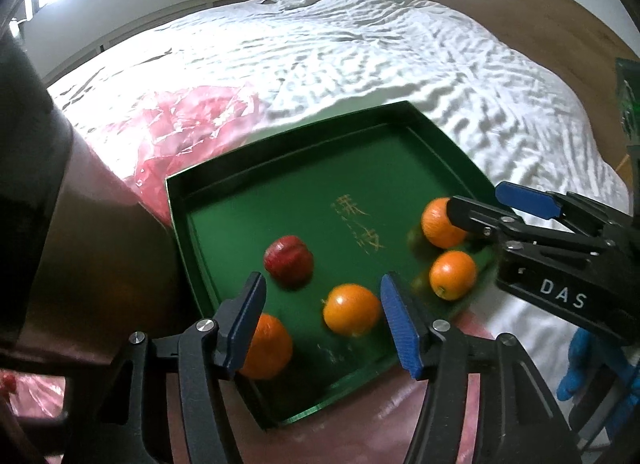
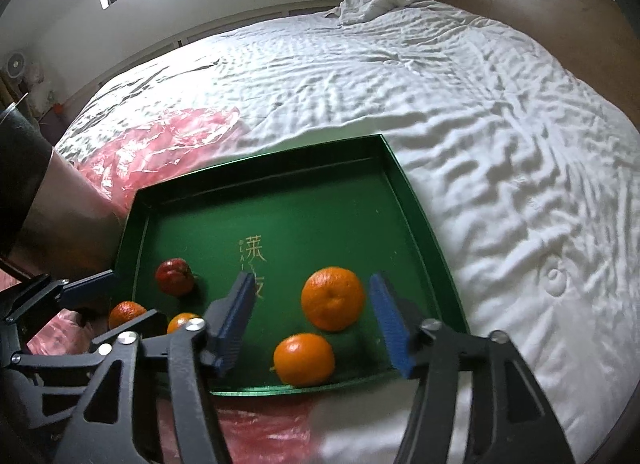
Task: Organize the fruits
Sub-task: 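Move both grippers back from the tray toward the remaining fruit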
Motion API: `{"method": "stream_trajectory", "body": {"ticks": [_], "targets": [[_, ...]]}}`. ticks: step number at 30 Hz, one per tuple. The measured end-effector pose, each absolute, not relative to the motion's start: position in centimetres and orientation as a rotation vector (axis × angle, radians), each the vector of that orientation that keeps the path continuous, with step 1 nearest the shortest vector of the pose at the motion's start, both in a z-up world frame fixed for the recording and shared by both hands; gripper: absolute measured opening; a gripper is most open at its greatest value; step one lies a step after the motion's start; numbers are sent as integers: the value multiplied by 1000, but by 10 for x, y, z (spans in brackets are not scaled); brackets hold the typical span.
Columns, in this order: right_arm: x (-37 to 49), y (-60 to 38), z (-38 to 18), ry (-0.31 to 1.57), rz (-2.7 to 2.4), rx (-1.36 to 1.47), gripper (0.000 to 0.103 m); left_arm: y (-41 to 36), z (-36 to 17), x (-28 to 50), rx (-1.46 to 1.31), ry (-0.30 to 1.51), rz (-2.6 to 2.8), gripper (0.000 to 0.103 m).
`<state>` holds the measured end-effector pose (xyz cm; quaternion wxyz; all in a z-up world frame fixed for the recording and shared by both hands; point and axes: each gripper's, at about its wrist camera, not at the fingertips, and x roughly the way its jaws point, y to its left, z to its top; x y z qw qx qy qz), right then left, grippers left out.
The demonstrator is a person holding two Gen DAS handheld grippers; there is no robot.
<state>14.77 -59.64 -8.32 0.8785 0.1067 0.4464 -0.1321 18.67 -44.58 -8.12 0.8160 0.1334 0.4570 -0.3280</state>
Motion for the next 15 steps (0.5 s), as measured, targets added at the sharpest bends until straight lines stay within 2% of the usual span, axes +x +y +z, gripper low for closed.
{"method": "stream_trajectory", "body": {"ticks": [15], "targets": [[100, -549, -85, 993, -303, 200, 103, -394, -66, 121, 270, 884, -804, 55]]}}
